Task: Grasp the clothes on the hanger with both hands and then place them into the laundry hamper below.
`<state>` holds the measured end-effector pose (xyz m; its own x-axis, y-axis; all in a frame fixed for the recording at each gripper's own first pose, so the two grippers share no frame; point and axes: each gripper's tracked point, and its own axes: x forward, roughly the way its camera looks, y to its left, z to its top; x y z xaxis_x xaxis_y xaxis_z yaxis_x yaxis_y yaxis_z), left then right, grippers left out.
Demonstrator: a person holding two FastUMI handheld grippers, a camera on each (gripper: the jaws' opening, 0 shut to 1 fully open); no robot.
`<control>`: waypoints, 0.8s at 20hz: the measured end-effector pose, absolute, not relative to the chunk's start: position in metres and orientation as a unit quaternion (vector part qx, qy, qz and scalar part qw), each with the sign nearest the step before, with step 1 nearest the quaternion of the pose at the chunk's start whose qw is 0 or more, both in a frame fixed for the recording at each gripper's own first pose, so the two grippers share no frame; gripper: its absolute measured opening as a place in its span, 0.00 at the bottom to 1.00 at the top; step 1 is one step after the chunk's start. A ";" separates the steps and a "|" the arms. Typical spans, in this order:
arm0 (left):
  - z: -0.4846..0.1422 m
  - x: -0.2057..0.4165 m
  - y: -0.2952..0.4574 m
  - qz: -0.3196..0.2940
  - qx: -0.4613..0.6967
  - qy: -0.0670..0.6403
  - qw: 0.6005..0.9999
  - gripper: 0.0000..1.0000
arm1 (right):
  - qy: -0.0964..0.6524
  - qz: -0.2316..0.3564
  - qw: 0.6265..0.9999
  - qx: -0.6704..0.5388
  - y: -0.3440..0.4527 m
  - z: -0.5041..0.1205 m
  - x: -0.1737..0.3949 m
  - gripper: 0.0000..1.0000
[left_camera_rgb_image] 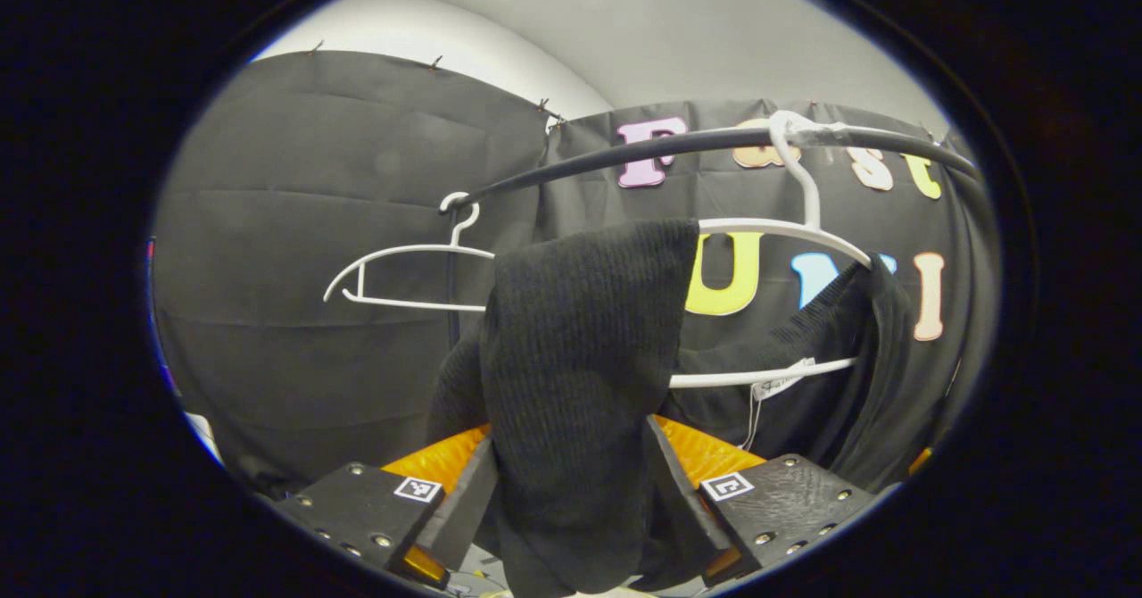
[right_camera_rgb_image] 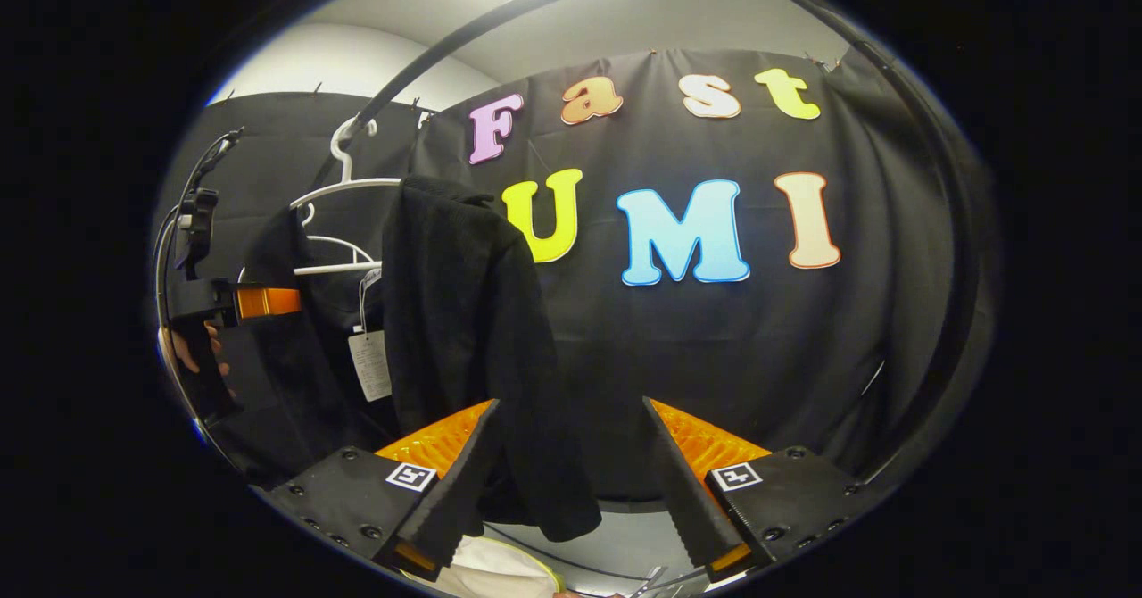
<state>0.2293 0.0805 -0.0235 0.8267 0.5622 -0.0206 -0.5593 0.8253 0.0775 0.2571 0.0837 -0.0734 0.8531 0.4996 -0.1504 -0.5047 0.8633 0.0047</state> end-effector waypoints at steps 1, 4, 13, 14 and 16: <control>-0.021 0.228 0.083 0.296 0.036 0.021 0.954 0.71 | 0.076 0.267 0.960 -0.017 0.086 -0.075 0.257 0.96; -0.020 0.227 0.085 0.298 0.038 0.023 0.954 0.43 | 0.087 0.291 0.953 -0.020 0.095 -0.083 0.254 0.96; -0.005 0.199 0.065 0.237 -0.009 0.014 0.971 0.00 | 0.095 0.382 0.919 -0.008 0.148 -0.081 0.223 0.96; -0.001 0.194 0.062 0.227 -0.016 0.011 0.974 0.01 | 0.093 0.387 0.917 -0.008 0.153 -0.076 0.220 0.96; 0.009 0.181 0.055 0.211 -0.020 0.004 0.977 0.01 | 0.091 0.397 0.913 -0.004 0.168 -0.067 0.211 0.96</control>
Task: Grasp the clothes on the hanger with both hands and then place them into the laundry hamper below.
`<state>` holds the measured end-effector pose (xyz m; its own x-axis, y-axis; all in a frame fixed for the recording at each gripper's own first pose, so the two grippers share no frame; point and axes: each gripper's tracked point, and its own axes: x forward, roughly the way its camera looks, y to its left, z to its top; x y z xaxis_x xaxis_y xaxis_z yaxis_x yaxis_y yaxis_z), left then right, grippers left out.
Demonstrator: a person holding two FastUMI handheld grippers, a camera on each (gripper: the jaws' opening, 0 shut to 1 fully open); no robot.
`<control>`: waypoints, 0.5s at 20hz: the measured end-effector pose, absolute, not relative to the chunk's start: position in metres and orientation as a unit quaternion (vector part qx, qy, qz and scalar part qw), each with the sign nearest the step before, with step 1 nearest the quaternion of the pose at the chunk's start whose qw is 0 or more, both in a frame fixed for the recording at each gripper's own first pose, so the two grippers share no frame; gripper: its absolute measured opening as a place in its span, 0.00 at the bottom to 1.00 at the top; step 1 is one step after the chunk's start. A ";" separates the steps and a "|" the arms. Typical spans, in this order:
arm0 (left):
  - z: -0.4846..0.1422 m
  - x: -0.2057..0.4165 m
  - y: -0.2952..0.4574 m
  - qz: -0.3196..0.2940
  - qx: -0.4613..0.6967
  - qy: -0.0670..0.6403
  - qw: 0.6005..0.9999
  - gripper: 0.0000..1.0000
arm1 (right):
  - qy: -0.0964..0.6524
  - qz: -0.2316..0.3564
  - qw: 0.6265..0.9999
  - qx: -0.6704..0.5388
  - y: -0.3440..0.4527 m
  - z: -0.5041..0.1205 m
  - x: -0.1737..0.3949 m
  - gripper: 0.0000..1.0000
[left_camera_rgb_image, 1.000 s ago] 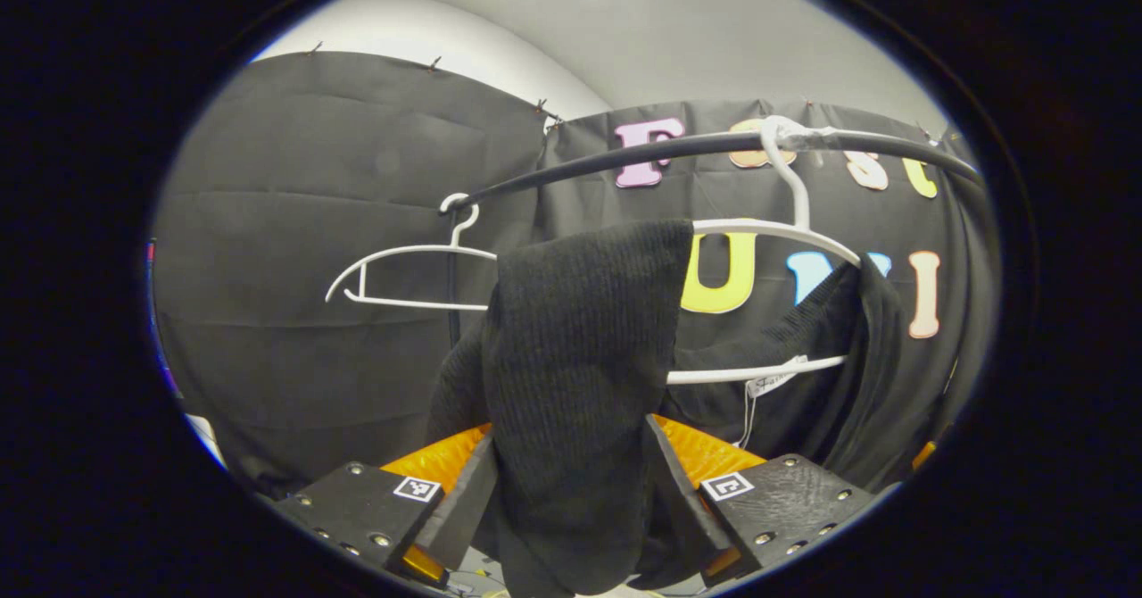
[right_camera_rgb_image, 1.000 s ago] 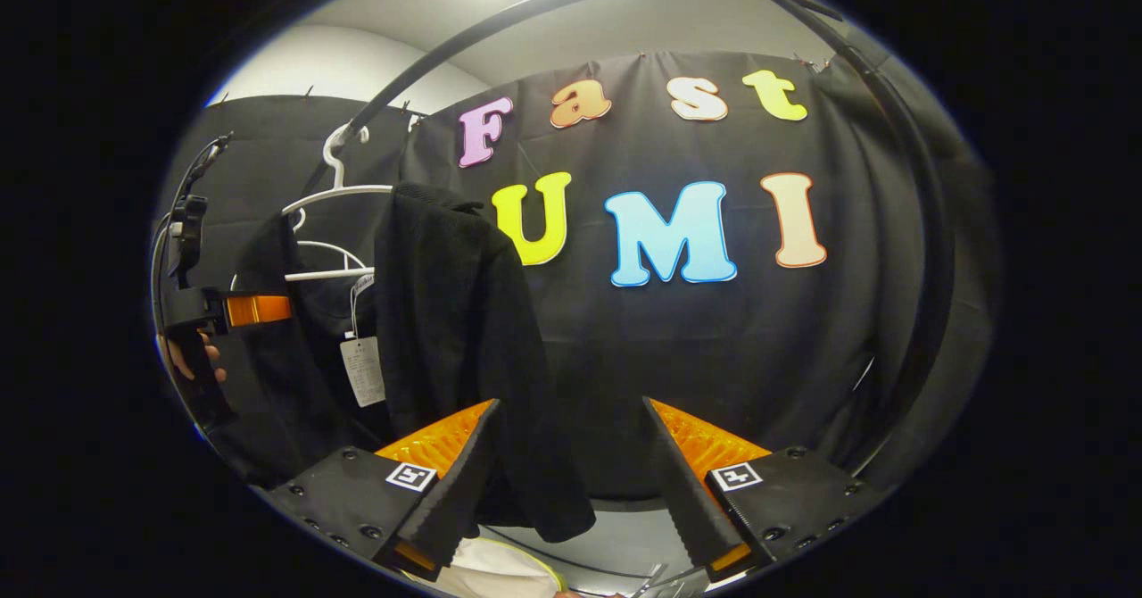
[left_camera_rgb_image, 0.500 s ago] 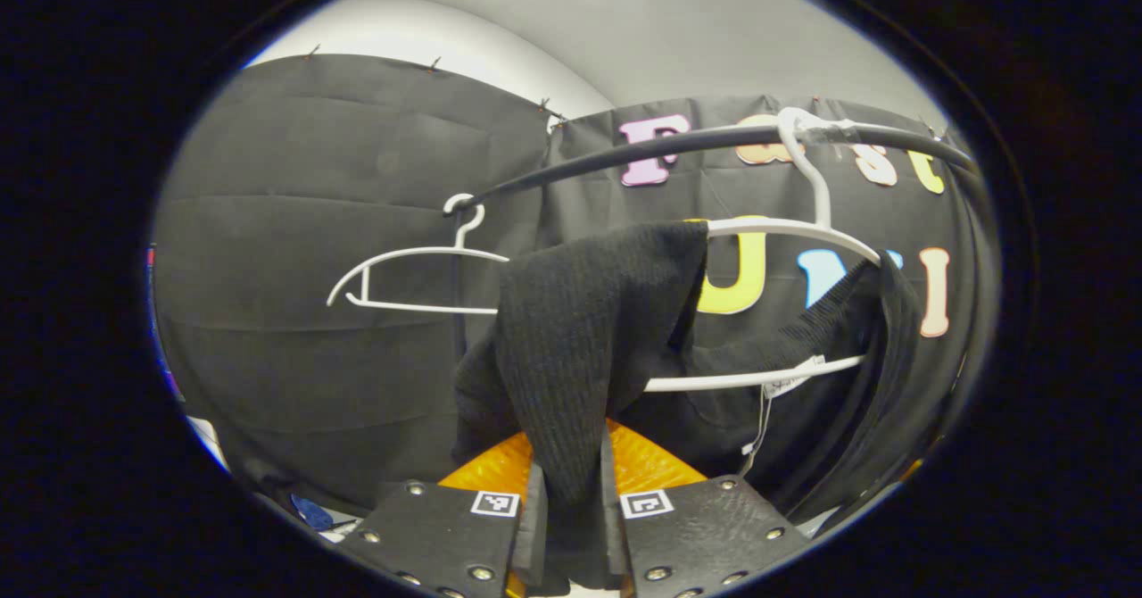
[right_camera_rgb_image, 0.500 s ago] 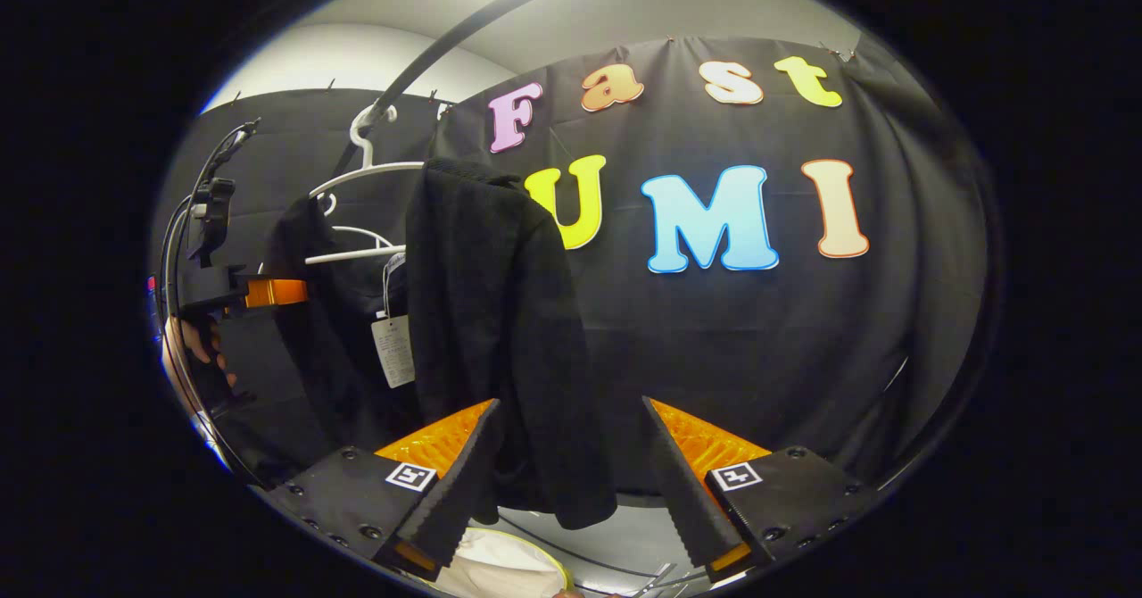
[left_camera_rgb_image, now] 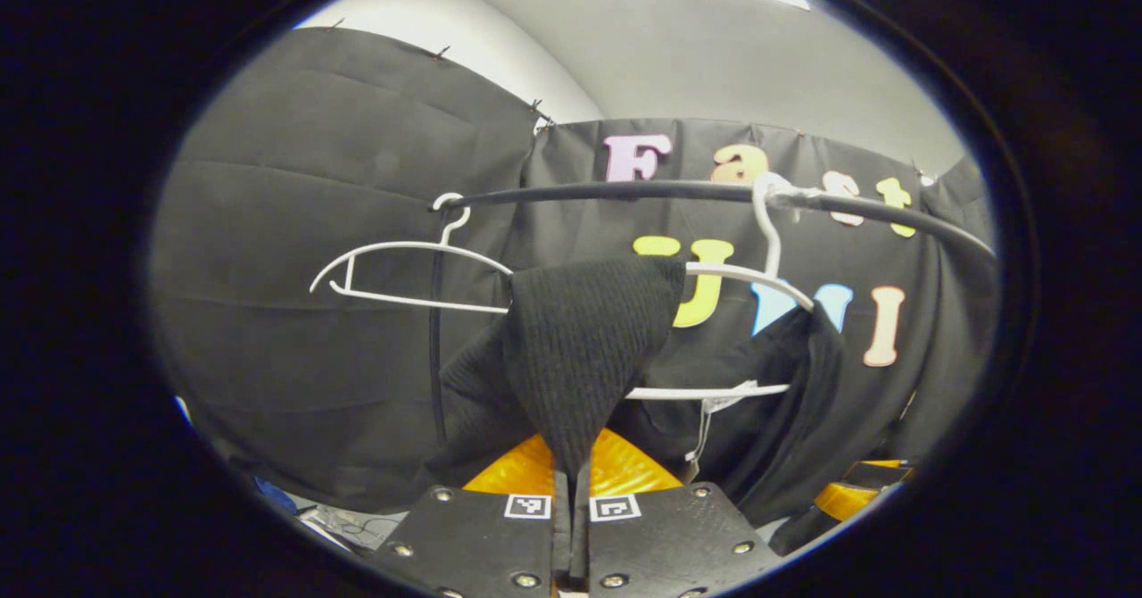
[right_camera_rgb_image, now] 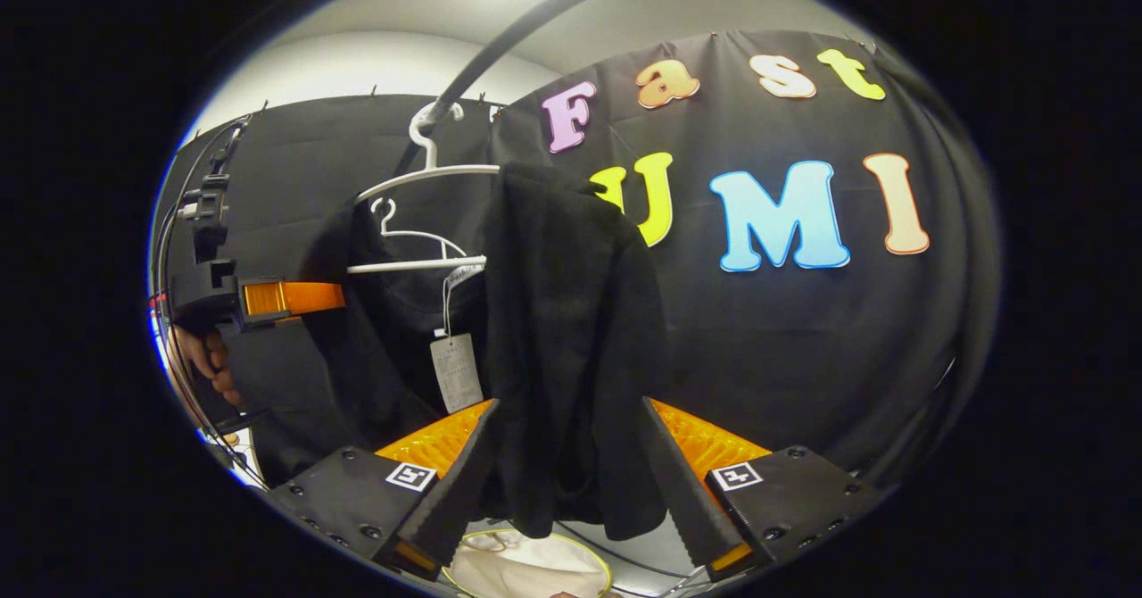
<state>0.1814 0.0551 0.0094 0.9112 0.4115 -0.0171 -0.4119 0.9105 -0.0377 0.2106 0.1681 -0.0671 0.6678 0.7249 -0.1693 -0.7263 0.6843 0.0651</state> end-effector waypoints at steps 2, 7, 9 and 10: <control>0.020 0.168 0.043 0.189 -0.028 -0.001 0.982 0.01 | 0.092 0.403 0.911 0.003 0.181 -0.061 0.203 0.99; 0.049 0.144 0.031 0.134 -0.038 -0.015 0.990 0.01 | 0.092 0.402 0.911 0.009 0.212 -0.046 0.186 0.96; 0.052 0.138 0.029 0.115 -0.042 -0.014 0.992 0.00 | 0.096 0.393 0.915 0.004 0.221 -0.046 0.188 0.92; 0.051 0.135 0.025 0.107 -0.042 -0.012 0.993 0.01 | 0.095 0.383 0.919 0.003 0.225 -0.045 0.191 0.92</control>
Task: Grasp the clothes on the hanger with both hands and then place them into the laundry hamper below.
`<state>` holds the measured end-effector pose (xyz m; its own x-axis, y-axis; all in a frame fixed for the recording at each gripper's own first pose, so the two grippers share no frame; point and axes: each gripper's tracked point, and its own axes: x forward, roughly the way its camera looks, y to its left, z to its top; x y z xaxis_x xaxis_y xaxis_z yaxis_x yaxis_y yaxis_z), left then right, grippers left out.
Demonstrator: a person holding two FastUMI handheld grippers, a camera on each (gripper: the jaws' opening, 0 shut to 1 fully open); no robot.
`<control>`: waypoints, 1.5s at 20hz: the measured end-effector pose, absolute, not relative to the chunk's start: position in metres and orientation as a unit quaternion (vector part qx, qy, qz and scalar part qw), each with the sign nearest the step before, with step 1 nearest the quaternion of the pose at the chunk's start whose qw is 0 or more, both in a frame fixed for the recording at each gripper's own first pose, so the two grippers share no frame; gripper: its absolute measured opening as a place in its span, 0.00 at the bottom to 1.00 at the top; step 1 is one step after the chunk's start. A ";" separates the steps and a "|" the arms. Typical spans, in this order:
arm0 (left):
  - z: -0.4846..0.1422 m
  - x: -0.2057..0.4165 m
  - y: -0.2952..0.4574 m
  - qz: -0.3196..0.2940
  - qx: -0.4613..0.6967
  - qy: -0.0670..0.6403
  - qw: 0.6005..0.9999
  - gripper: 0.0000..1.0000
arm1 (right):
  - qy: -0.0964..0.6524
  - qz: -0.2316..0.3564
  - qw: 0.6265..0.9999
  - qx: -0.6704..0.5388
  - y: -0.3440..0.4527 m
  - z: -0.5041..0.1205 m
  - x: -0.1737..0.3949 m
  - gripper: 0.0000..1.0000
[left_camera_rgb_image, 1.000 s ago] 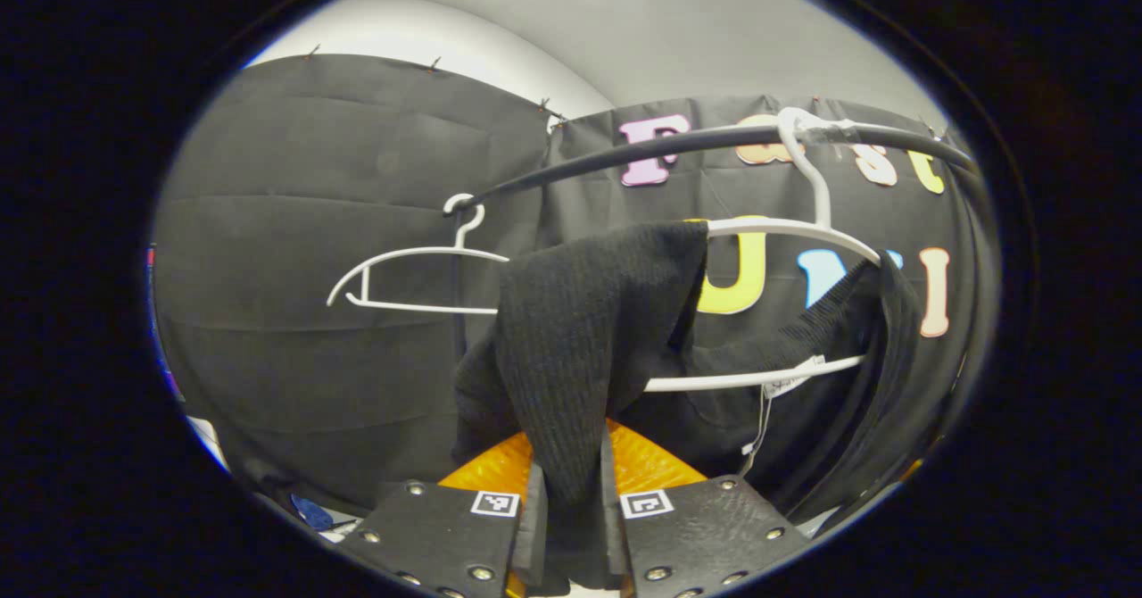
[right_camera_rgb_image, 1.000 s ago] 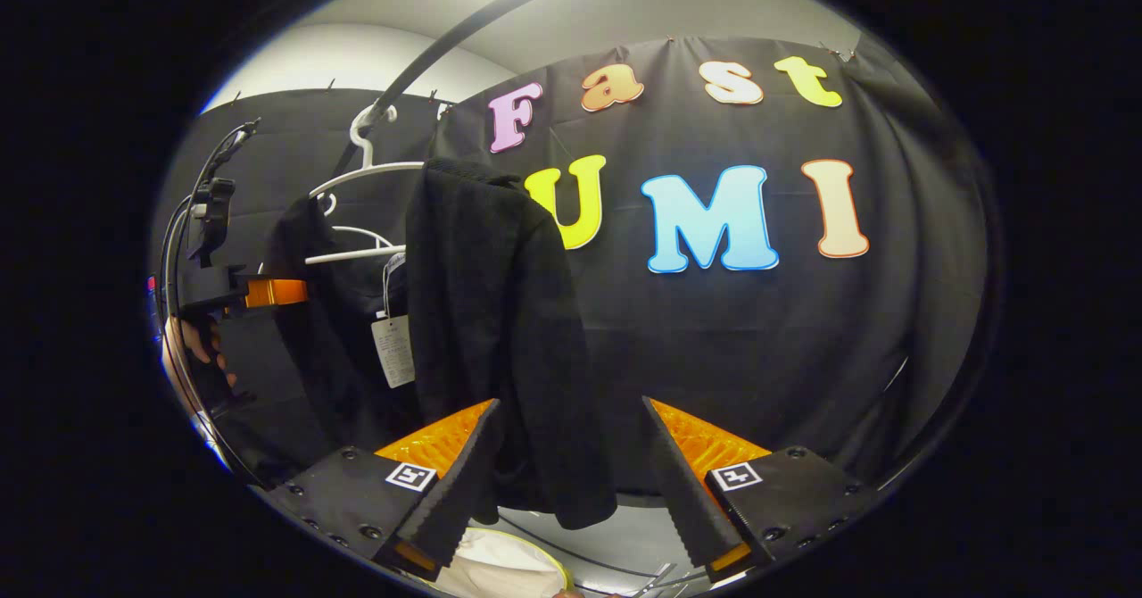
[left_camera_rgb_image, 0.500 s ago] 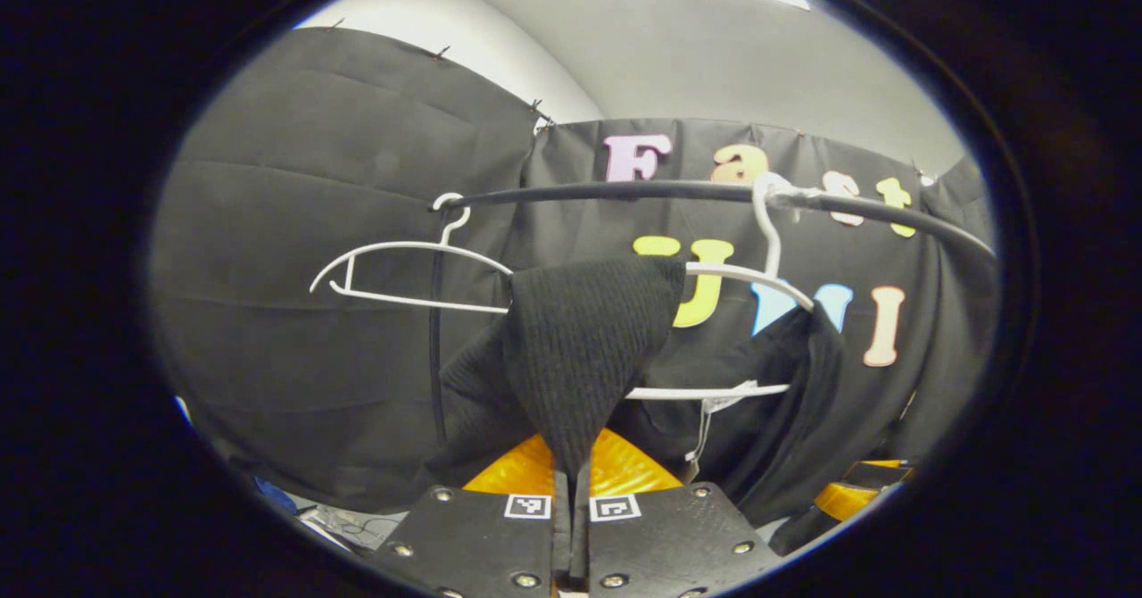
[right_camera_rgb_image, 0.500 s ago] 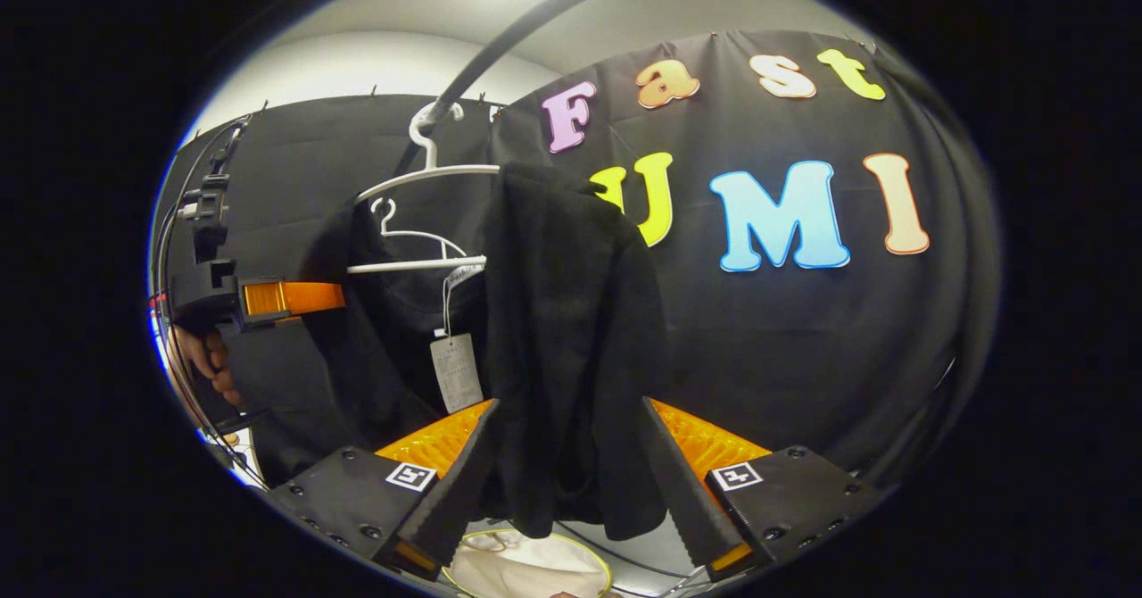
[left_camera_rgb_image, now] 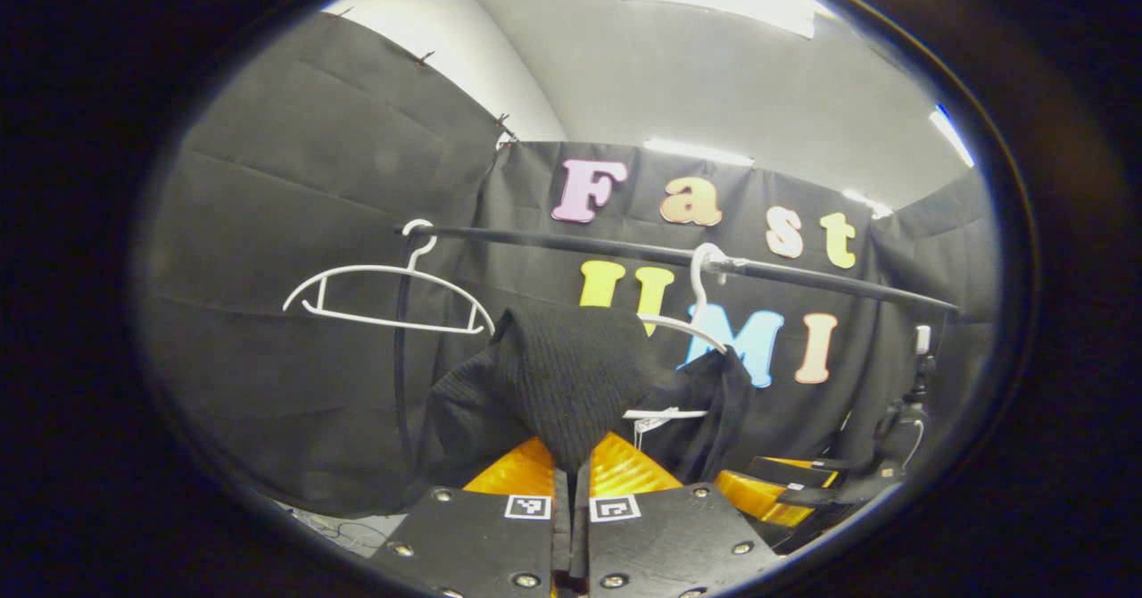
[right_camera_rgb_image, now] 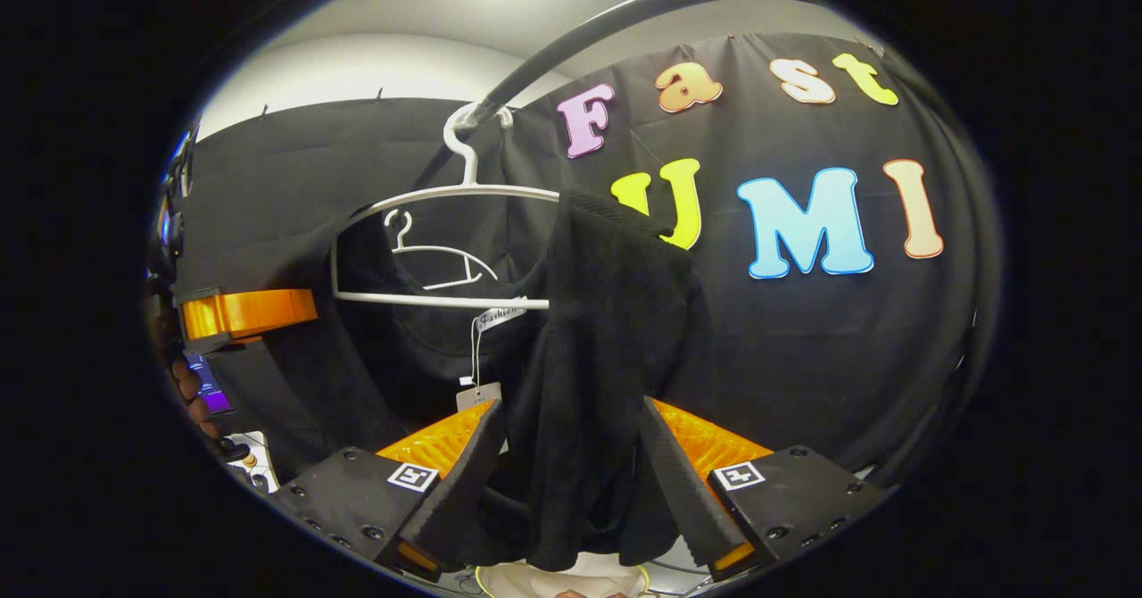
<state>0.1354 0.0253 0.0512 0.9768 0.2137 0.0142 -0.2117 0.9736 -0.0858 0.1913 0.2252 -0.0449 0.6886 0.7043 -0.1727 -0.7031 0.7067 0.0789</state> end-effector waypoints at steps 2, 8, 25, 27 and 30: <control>0.050 0.132 0.024 0.095 -0.038 -0.007 0.995 0.00 | 0.093 0.363 0.927 0.001 0.231 -0.042 0.200 0.92; 0.051 0.130 0.023 0.073 -0.043 0.000 0.996 0.01 | 0.070 0.302 0.951 0.000 0.239 -0.032 0.244 0.92; 0.051 0.126 0.019 0.013 -0.029 0.008 0.999 0.01 | 0.063 0.328 0.943 0.000 0.270 -0.035 0.271 0.25; 0.056 0.124 0.019 -0.003 -0.034 -0.004 0.999 0.01 | 0.075 0.348 0.934 0.021 0.272 -0.037 0.268 0.05; 0.070 0.120 0.024 -0.009 -0.054 -0.029 0.998 0.01 | 0.064 0.336 0.939 0.033 0.259 -0.028 0.279 0.05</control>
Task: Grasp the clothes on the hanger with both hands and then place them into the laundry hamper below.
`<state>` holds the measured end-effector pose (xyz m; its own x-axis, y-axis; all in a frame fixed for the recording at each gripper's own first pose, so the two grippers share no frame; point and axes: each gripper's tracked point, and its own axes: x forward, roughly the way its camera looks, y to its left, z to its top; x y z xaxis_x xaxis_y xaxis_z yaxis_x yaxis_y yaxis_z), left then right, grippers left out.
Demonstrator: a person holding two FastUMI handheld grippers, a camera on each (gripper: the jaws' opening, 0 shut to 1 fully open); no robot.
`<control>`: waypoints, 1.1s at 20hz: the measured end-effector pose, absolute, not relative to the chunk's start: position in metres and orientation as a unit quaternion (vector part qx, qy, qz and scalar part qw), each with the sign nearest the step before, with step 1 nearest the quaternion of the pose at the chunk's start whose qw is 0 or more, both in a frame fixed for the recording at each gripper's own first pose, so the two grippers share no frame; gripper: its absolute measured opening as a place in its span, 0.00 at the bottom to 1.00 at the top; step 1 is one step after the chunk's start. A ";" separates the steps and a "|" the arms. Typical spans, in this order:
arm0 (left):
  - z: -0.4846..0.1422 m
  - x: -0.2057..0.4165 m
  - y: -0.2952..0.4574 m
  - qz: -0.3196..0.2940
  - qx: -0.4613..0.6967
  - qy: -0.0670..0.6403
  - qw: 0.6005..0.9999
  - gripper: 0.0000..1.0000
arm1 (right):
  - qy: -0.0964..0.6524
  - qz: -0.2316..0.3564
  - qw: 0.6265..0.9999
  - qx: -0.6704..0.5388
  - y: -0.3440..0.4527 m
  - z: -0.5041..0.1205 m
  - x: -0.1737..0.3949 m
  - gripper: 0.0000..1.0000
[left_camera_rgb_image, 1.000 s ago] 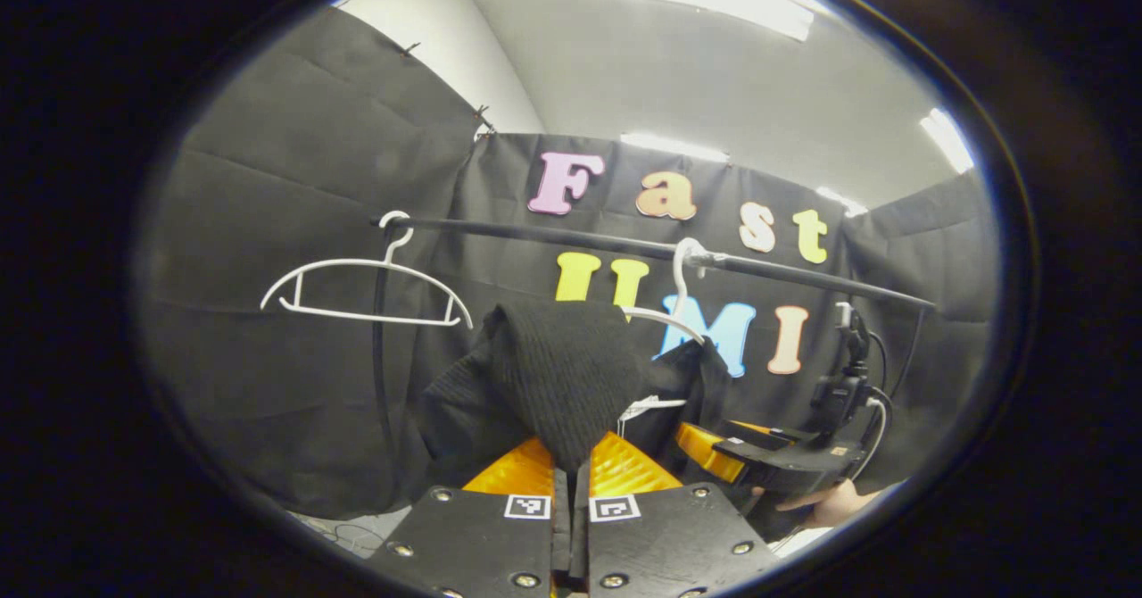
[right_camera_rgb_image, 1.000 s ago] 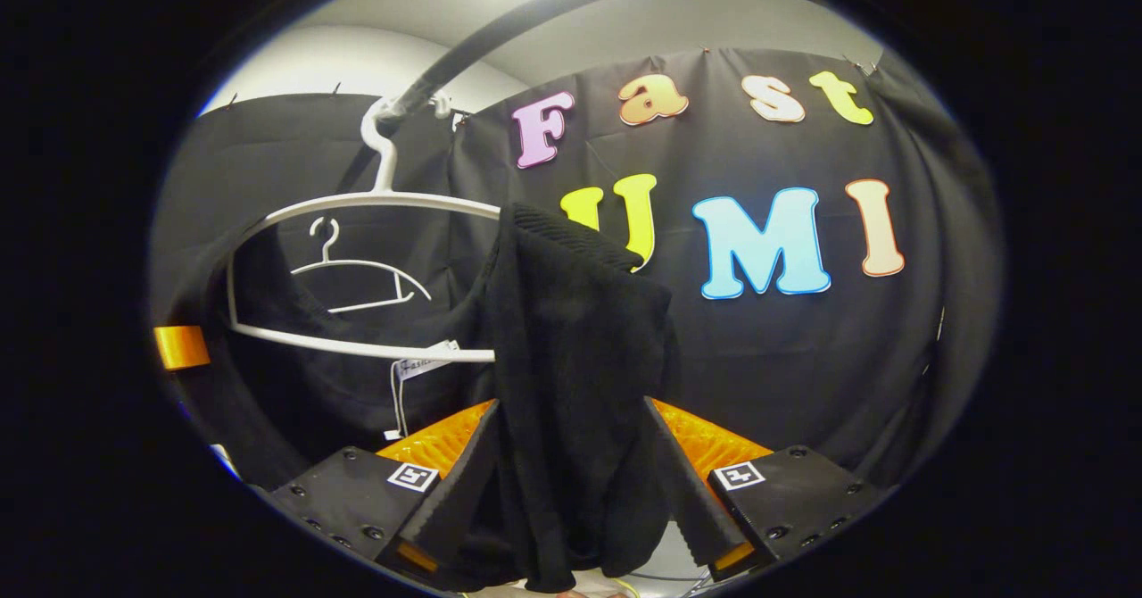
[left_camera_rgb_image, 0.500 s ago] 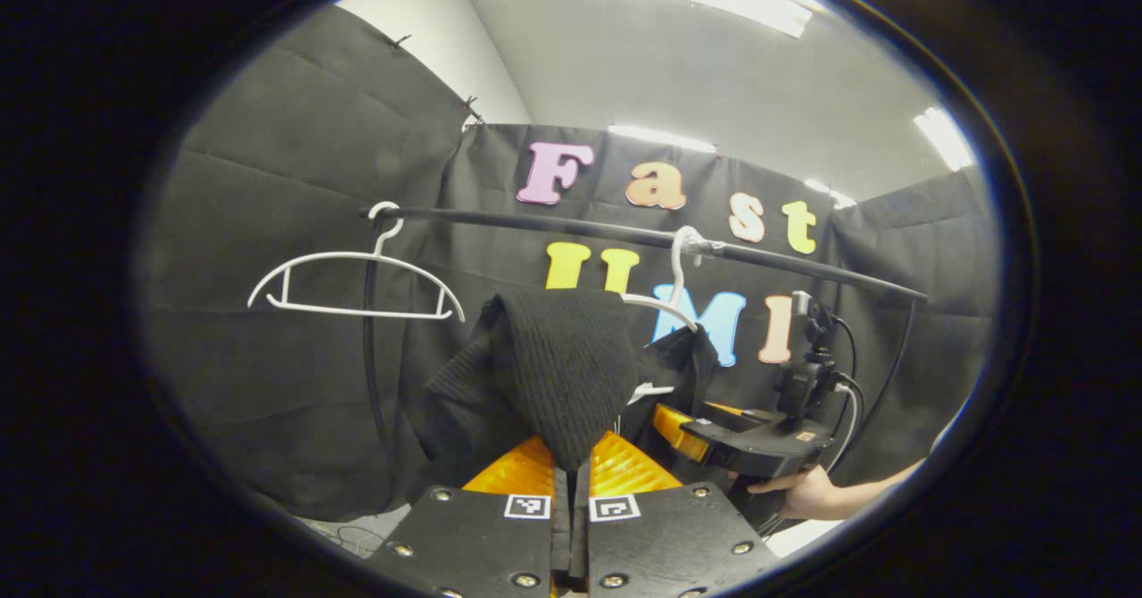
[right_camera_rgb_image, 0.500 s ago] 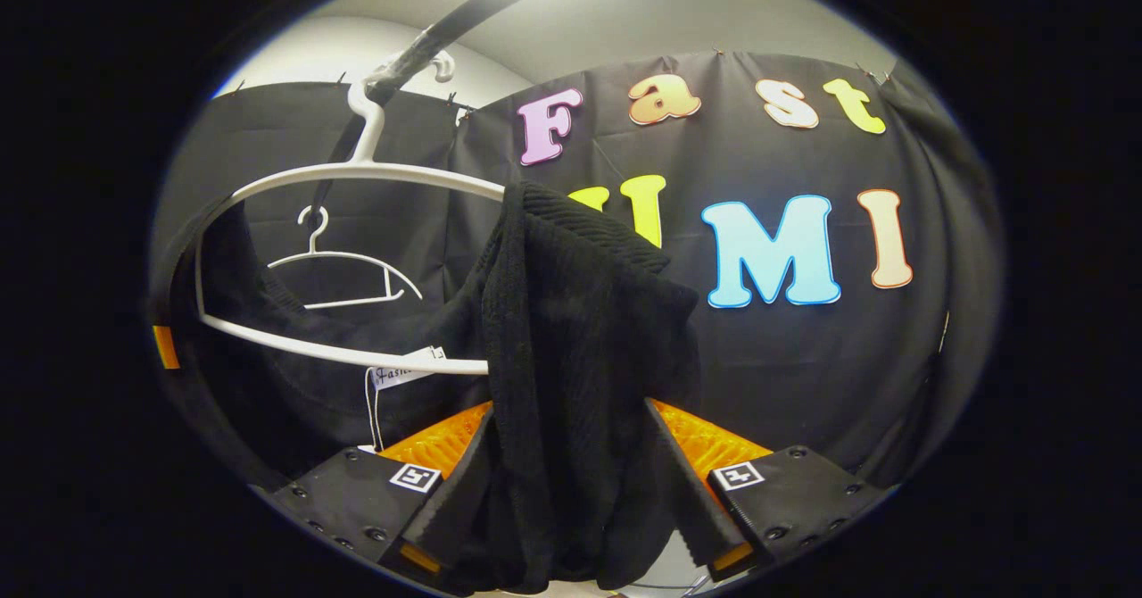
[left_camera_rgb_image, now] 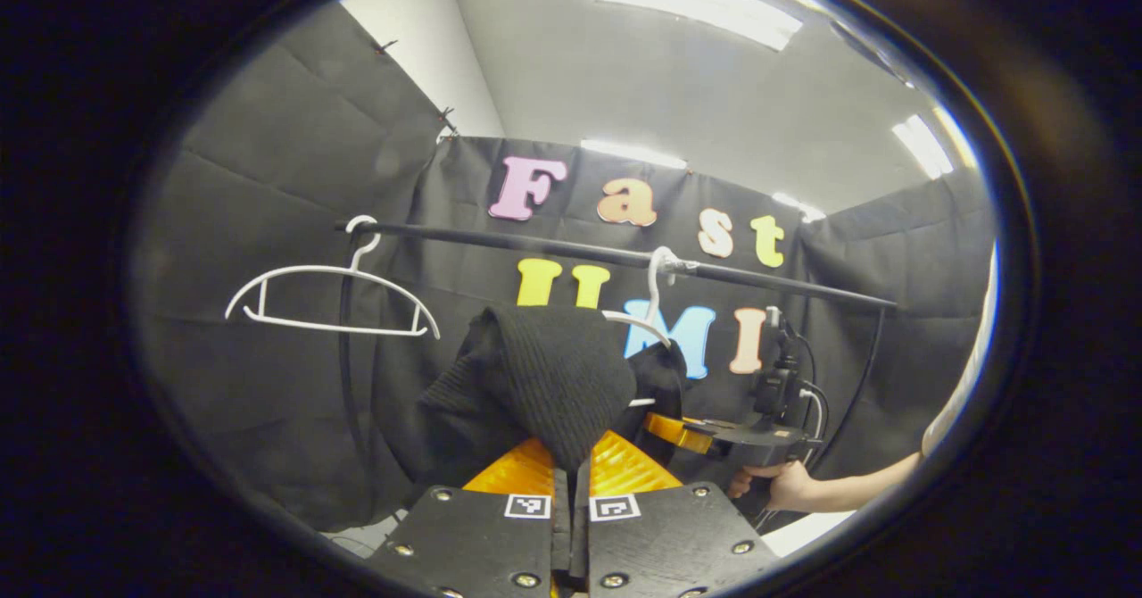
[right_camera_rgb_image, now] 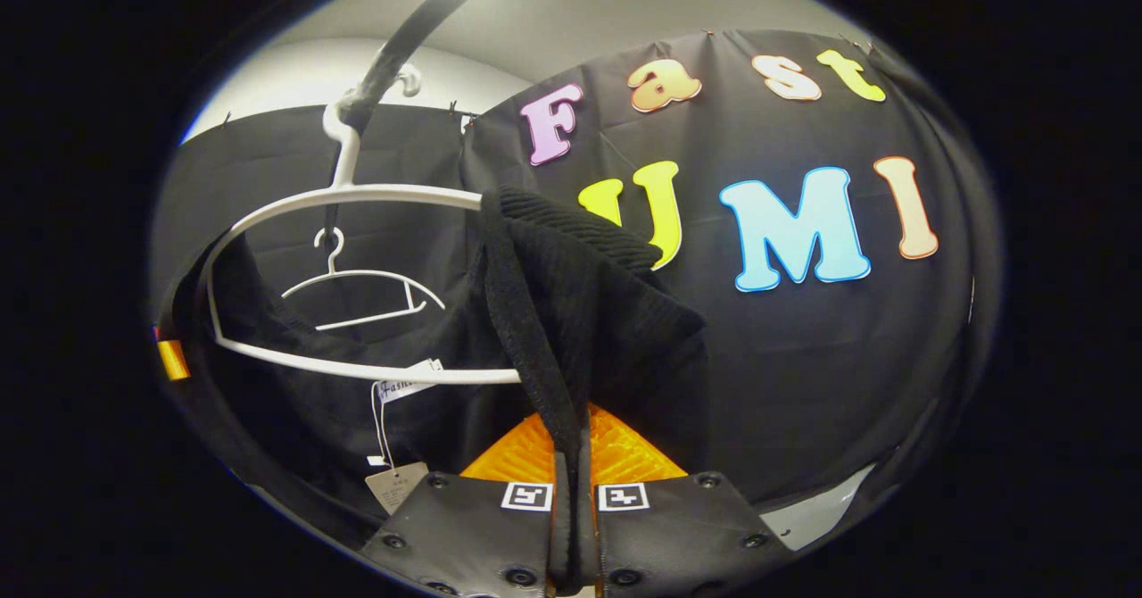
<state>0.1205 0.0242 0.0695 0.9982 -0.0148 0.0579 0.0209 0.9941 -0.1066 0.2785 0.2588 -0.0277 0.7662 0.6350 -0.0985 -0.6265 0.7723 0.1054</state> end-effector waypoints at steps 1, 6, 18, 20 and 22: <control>0.076 0.119 0.027 -0.010 -0.060 -0.038 0.997 0.01 | 0.055 0.329 0.942 0.034 0.253 -0.021 0.280 0.05; 0.097 0.112 0.060 0.006 -0.051 -0.071 0.996 0.00 | 0.002 0.283 0.959 0.033 0.226 0.011 0.291 0.05; 0.115 0.128 0.143 0.064 -0.070 -0.103 0.990 0.01 | -0.075 0.182 0.980 0.009 0.174 0.053 0.348 0.05; 0.111 0.139 0.148 0.064 -0.070 -0.101 0.990 0.01 | -0.085 0.164 0.983 -0.002 0.166 0.054 0.361 0.01; 0.103 0.146 0.150 0.061 -0.077 -0.094 0.991 0.01 | -0.081 0.154 0.985 -0.013 0.161 0.045 0.368 0.05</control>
<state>0.1461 0.1496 0.1033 0.9747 0.1356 0.1775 -0.1067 0.9808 -0.1634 0.3676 0.1614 0.0453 0.9392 0.3061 0.1553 -0.3019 0.9520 -0.0509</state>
